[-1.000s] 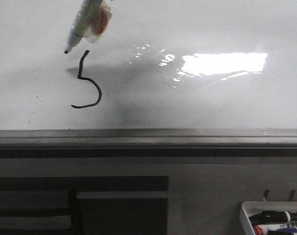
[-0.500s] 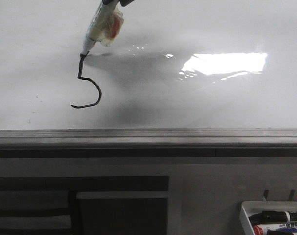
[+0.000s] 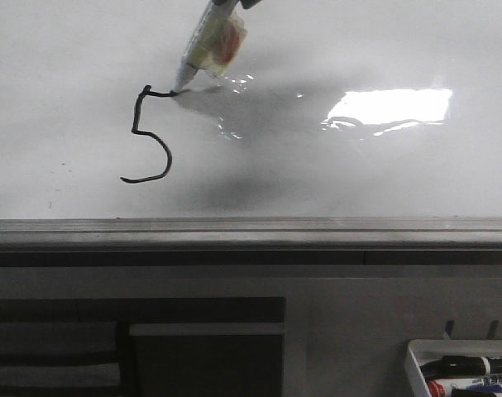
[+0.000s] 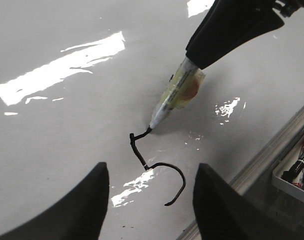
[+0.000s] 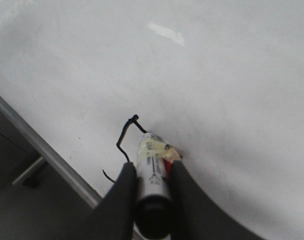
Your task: Write number 5 on whiteboard
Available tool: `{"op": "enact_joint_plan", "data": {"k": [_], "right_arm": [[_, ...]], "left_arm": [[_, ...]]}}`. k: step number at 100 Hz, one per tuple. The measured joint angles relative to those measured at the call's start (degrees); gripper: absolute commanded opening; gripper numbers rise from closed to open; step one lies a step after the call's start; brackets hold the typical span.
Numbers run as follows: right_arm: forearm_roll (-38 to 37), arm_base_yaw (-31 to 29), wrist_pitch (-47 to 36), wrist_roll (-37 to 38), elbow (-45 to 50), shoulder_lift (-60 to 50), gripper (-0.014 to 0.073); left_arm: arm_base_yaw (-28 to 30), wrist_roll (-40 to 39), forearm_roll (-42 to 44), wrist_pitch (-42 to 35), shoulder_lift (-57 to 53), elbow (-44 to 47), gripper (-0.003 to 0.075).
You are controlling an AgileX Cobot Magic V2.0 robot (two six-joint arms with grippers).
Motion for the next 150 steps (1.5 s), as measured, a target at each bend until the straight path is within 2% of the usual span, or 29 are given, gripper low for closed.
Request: {"op": "enact_joint_plan", "data": {"k": [24,42,62,84,120,127,138,150], "right_arm": [[-1.15,-0.60,1.33,0.00,0.00,-1.65,-0.0062],[-2.40,3.80,2.24,0.00,0.00,-2.38,-0.0062],[-2.53,10.20,5.18,-1.40,0.00,-2.41,-0.0062],[-1.47,11.49,6.28,-2.08,0.00,-2.41,-0.0062],[0.19,15.53,8.87,-2.08,0.00,-2.41,-0.0062],[0.56,15.53,9.12,-2.08,0.00,-2.41,-0.0062],[0.83,15.53,9.10,-2.29,0.00,-2.41,-0.0062],[0.98,15.53,8.69,-2.33,0.00,-2.41,-0.0062]], "left_arm": [[0.00,0.00,0.00,0.00,0.00,0.00,0.0348],[0.00,0.00,2.13,-3.23,0.98,0.00,0.0348],[-0.15,0.00,6.17,-9.53,8.18,0.00,0.0348],[-1.82,0.00,9.13,-14.65,14.65,0.00,0.0348],[-1.94,0.00,9.16,-14.90,16.87,0.00,0.0341],[-1.94,0.00,9.16,-14.90,16.87,-0.10,0.0264],[-1.94,0.00,9.27,-15.01,16.87,-0.10,-0.0014],[-2.04,0.71,11.17,-15.39,16.97,-0.10,-0.0020]]}}
